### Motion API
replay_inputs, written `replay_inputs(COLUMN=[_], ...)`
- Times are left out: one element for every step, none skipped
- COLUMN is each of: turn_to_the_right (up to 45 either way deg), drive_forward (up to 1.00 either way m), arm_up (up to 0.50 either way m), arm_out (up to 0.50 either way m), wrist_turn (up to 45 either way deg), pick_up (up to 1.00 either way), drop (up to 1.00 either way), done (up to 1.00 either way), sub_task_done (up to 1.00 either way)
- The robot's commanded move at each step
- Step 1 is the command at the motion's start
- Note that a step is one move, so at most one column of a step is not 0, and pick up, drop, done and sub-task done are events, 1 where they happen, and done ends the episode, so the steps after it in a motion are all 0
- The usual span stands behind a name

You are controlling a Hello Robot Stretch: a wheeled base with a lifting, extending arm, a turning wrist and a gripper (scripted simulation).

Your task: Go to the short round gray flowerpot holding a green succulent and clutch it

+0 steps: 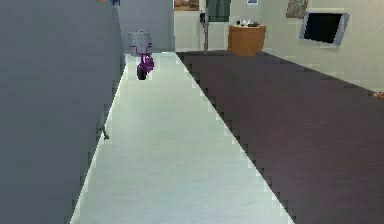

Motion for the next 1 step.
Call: replay_inputs(turn_to_the_right=[-3.0], drive_forward=[0.00], arm_up=[0.00], arm_out=[0.00], wrist_turn=[0.0], pick_up=[0.00], drop=[0.00], done=[0.00], sub_task_done=[0.00])
